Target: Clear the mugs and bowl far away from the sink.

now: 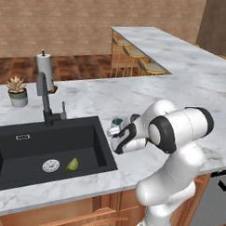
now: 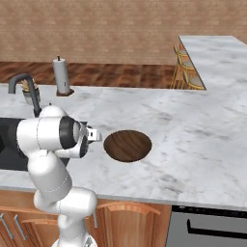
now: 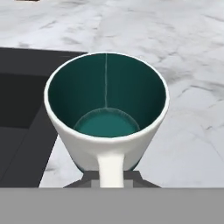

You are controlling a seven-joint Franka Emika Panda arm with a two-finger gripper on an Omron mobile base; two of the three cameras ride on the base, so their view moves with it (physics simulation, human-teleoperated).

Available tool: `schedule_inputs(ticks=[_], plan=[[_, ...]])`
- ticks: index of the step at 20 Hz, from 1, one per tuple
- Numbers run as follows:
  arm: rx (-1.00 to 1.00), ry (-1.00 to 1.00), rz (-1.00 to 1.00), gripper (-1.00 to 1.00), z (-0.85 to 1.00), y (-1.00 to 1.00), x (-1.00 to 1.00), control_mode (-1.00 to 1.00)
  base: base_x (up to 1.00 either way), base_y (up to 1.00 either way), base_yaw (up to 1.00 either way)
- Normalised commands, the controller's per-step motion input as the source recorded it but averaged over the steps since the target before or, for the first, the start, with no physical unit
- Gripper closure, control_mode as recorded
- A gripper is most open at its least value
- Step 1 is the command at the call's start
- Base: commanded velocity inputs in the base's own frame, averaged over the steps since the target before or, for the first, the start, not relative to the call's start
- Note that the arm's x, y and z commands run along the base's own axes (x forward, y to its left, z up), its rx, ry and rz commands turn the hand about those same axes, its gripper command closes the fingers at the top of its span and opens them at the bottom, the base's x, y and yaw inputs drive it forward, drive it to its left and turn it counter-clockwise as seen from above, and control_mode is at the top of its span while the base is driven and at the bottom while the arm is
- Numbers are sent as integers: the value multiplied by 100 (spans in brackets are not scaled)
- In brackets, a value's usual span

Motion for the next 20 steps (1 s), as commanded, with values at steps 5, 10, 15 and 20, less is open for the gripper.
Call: schedule_inputs(ticks=[5, 10, 15, 20], plan=[[0, -3, -16, 100, 100, -2, -75, -100, 0, 0, 0], [0, 3, -16, 100, 100, 2, -44, -100, 0, 0, 0], [0, 9, -4, 100, 100, 12, -14, -100, 0, 0, 0], [4, 11, 0, 100, 100, 2, -1, -100, 0, 0, 0]])
